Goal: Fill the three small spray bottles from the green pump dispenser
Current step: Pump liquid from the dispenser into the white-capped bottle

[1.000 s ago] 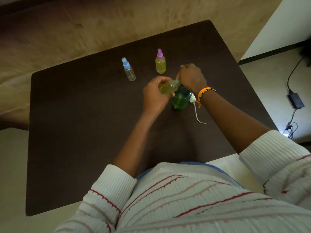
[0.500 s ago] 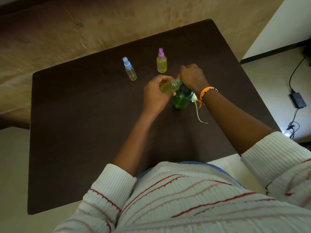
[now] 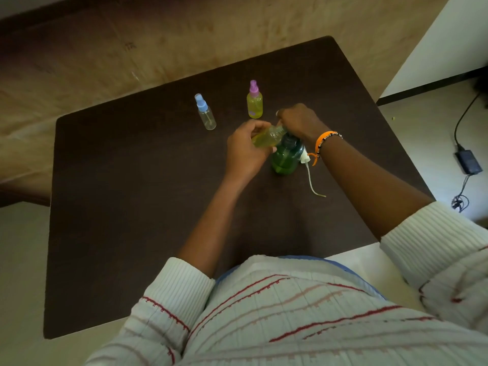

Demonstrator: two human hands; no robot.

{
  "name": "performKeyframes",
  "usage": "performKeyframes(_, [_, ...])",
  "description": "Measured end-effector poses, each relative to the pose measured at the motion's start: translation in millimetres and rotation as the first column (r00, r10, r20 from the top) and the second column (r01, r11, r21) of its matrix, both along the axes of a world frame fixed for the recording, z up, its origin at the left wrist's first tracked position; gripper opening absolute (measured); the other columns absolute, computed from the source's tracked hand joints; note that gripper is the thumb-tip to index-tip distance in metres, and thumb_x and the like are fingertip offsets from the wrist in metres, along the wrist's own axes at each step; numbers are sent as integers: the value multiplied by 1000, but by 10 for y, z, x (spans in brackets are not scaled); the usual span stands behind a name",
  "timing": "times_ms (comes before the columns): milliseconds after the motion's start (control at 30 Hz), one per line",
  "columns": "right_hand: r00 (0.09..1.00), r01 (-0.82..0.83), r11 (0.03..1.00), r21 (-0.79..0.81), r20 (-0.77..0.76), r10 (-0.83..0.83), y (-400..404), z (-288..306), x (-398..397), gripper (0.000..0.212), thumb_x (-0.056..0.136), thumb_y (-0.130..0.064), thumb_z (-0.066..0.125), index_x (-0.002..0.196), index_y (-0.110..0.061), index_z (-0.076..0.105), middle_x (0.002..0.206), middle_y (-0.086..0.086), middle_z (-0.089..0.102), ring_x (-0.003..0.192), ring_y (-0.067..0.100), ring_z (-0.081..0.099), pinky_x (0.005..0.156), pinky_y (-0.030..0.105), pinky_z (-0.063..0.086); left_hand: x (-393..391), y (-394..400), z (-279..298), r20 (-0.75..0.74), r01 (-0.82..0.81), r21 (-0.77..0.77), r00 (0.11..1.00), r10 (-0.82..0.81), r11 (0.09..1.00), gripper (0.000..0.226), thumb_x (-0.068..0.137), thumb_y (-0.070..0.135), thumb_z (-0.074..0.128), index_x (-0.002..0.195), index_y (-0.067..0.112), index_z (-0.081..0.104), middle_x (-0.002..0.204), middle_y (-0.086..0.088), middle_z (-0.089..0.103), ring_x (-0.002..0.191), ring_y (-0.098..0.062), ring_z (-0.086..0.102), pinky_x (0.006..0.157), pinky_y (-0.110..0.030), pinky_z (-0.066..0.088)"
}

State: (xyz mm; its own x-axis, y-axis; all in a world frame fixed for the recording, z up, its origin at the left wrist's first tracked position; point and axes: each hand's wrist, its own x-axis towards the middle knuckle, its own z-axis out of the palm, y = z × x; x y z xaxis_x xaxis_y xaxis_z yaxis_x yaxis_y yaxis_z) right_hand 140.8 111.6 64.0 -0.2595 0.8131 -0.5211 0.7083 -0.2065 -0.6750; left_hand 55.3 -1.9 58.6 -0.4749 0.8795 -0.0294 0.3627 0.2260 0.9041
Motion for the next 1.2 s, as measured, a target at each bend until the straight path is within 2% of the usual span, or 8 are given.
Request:
performKeyframes(133, [999,44,989,141,-21,-41,-53,-75,28,39,93,-29,38,111,-8,66,111,13,61,110,35,58,84,36,44,1,12,-20,-18,-12,-6,1000,12,1000,40,63,1,77,100,15,67,98,1,69,91,-10,65,81,-23,52])
performKeyframes(300, [994,102,967,234,1,-105,-97,-136,3,41,95,-34,37,116,-16,67,123,12,62,112,34,58,87,35,41,13,12,-47,-11,-7,-27,1000,7,1000,39,64,1,77,98,15,66,98,0,69,93,-11,65,81,-23,53])
performKeyframes(433, [999,38,983,179,6,-40,-55,-107,20,43,92,-36,40,114,-11,67,120,12,62,109,33,58,88,35,42,5,5,-48,-19,3,-24,1000,-4,1000,40,64,1,77,100,14,66,99,-1,69,93,-11,65,82,-25,53])
performKeyframes(500, [1000,1,992,129,-13,1,-34,-83,22,40,91,-35,41,107,-9,67,116,13,63,102,32,58,83,33,41,10,5,-46,-18,2,-18,1000,-3,1000,40,63,1,77,99,15,66,99,-1,69,93,-12,65,82,-27,53])
performKeyframes(600, [999,-28,998,58,-22,29,1,-61,20,40,95,-29,39,114,-3,64,122,19,61,107,36,57,85,35,43,4,10,-38,-18,3,-13,1000,-3,1000,40,64,2,77,100,15,66,99,0,69,93,-11,65,82,-25,53])
performKeyframes(733, [999,39,987,157,-15,-37,-20,-105,49,33,92,-35,43,97,-12,66,110,14,62,103,35,58,88,37,43,12,17,-48,-8,2,-22,1000,-2,1000,40,64,2,77,101,15,66,100,0,69,93,-10,64,80,-21,52])
performKeyframes(1000, [999,10,977,211,46,-20,-47,-123,16,41,96,-35,38,120,-15,65,127,13,60,116,35,56,87,35,39,5,8,-66,0,11,-37,1000,-11,999,39,64,2,77,99,16,65,99,0,68,93,-11,64,81,-24,53])
performKeyframes(1200, [1000,4,998,55,-22,-3,-17,-79,4,40,98,-26,34,117,-3,60,122,19,58,106,36,54,83,35,39,-4,20,-33,-10,9,-6,1000,-9,1000,39,63,1,77,97,17,65,97,1,69,92,-11,65,81,-24,53])
